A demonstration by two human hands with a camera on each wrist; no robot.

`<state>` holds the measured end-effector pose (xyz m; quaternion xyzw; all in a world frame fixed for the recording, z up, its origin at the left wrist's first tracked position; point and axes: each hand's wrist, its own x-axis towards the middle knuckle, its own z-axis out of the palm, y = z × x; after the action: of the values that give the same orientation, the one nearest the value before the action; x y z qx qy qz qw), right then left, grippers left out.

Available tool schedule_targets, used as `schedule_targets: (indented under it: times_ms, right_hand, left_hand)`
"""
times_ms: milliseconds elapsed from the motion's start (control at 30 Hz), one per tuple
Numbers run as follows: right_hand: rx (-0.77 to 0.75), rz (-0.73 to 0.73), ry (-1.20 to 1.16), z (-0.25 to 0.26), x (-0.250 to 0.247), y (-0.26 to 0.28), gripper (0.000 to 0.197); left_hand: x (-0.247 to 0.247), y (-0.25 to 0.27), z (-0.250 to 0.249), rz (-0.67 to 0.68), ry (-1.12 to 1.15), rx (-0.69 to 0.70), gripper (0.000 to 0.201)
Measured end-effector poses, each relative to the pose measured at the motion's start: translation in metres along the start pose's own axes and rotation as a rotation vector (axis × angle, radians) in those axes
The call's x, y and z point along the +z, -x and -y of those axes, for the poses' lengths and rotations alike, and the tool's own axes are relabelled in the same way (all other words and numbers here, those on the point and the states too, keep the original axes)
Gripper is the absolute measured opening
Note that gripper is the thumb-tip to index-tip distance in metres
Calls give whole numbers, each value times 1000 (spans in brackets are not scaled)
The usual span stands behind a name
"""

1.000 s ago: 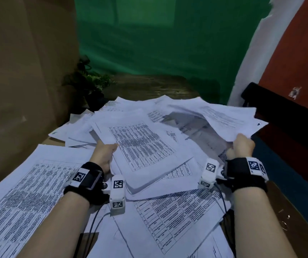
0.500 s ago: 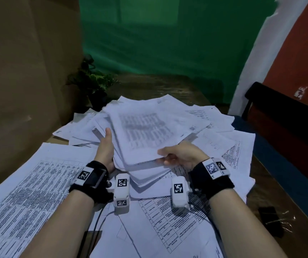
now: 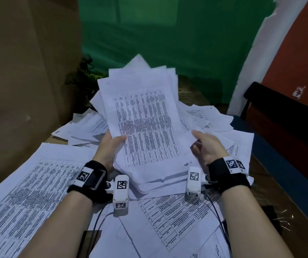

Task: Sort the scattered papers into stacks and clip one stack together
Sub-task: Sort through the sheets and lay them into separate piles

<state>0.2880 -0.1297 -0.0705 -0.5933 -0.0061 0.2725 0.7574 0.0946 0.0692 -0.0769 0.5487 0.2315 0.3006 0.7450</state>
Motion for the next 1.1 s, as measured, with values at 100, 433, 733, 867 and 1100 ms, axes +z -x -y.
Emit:
schedule_targets:
  times_ms: [100, 433, 733, 867, 1100]
  right_hand:
    - [-188, -121, 25, 10, -4, -2, 10]
    - [-197, -219, -540, 10, -16, -17, 30]
    - [-153, -149, -400, 18, -14, -6, 26]
    - [-104, -82, -116, 14, 1, 7, 20]
    - [-30, 25, 211, -2, 14, 6, 44]
  left_hand:
    - [-7, -8, 7, -41, -58, -5, 34]
    - [-16, -14, 14, -173, -292, -132, 13]
    - [-6, -9, 8, -158, -176, -140, 39]
    - [-8, -14, 13, -203, -74, -128, 33]
    - [-9, -17, 15, -210, 108, -259, 60]
